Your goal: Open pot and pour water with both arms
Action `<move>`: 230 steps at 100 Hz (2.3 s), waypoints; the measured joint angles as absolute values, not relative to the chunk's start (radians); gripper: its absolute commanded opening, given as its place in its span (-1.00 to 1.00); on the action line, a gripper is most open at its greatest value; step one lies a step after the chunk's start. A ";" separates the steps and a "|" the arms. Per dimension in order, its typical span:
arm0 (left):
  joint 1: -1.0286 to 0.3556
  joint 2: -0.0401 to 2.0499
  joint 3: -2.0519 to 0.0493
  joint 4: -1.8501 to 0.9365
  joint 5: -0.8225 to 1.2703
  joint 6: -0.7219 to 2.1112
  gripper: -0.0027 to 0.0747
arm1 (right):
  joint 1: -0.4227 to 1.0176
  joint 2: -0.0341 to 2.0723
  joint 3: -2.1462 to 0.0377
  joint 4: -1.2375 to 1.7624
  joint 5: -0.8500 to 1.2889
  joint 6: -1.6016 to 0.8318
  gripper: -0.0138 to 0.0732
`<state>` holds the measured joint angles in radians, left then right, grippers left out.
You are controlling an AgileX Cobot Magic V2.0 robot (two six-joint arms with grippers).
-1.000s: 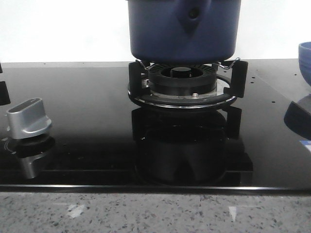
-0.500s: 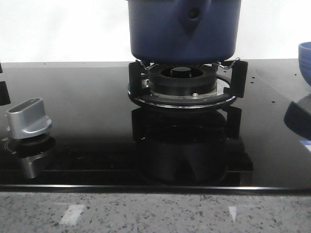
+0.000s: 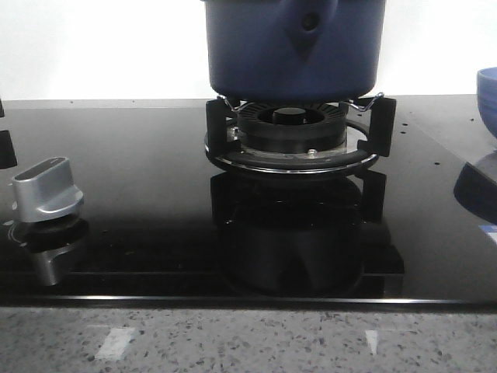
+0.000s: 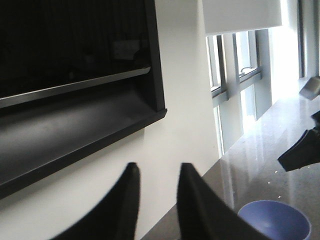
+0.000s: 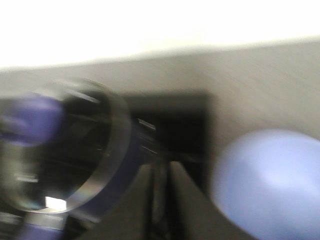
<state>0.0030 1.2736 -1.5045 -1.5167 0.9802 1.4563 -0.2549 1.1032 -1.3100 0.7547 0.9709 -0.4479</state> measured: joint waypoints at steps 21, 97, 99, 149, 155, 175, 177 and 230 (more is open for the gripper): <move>0.063 1.199 -1.488 -1.368 0.942 1.341 -0.98 | -0.150 1.015 -1.173 0.925 0.754 -0.662 -0.81; 0.010 0.215 -0.385 -1.539 0.290 1.472 -0.98 | -0.054 0.301 -0.432 0.958 0.369 -0.899 -0.81; 0.010 0.192 -0.370 -1.542 0.289 1.472 -0.98 | -0.054 0.287 -0.423 0.958 0.369 -0.899 -0.81; 0.010 0.041 -0.247 -1.598 0.276 1.472 -0.98 | -0.054 0.240 -0.346 0.958 0.365 -0.904 -0.81; 0.010 0.041 -0.246 -1.598 0.276 1.472 -0.98 | -0.054 0.240 -0.346 0.958 0.365 -0.904 -0.81; 0.010 0.041 -0.246 -1.598 0.276 1.472 -0.98 | -0.054 0.240 -0.346 0.958 0.365 -0.904 -0.81; 0.010 0.041 -0.246 -1.598 0.276 1.472 -0.98 | -0.054 0.240 -0.346 0.958 0.365 -0.904 -0.81; 0.010 0.041 -0.166 -0.355 0.241 0.148 -0.98 | -0.054 0.240 -0.346 0.958 0.365 -0.906 -0.81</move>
<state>0.0102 0.0410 -0.1658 -0.3546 0.2408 0.1482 -0.0540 0.2402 -0.3465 0.9582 0.3645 -0.9062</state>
